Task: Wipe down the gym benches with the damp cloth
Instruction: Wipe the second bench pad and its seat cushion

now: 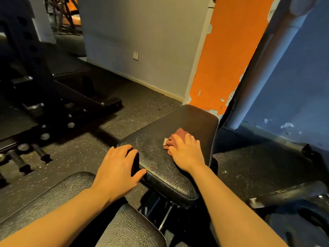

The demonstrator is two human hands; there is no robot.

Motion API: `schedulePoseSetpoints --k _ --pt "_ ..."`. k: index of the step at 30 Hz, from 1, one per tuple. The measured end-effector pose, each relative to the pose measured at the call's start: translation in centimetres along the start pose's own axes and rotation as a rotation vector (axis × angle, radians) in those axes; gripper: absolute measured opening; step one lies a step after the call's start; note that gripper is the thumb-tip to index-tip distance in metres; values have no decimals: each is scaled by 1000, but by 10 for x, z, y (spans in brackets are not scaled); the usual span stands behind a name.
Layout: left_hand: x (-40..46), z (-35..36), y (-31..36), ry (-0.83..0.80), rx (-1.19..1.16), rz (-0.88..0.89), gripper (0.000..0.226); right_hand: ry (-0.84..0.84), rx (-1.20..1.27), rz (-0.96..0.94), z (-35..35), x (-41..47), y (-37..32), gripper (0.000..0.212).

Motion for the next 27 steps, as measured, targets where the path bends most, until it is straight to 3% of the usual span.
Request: schedulePoseSetpoints --k 10,17,27 --pt "-14 1 -5 -21 -29 20 75 -143 55 -140 20 23 -102 49" --pt "-15 -7 -4 -31 -60 29 72 -143 129 -258 16 -3 -77 50" --pt "-17 -3 -7 -31 -50 1 69 -88 118 -67 -19 -63 1 47"
Point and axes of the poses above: each hand's wrist, its own x-axis towards the middle knuckle, its own z-axis out of the palm, y = z × x, the point moved 1 cm from there along x, towards the middle knuckle, and after that the axes turned 6 degrees about x, right-handed, at the moved point
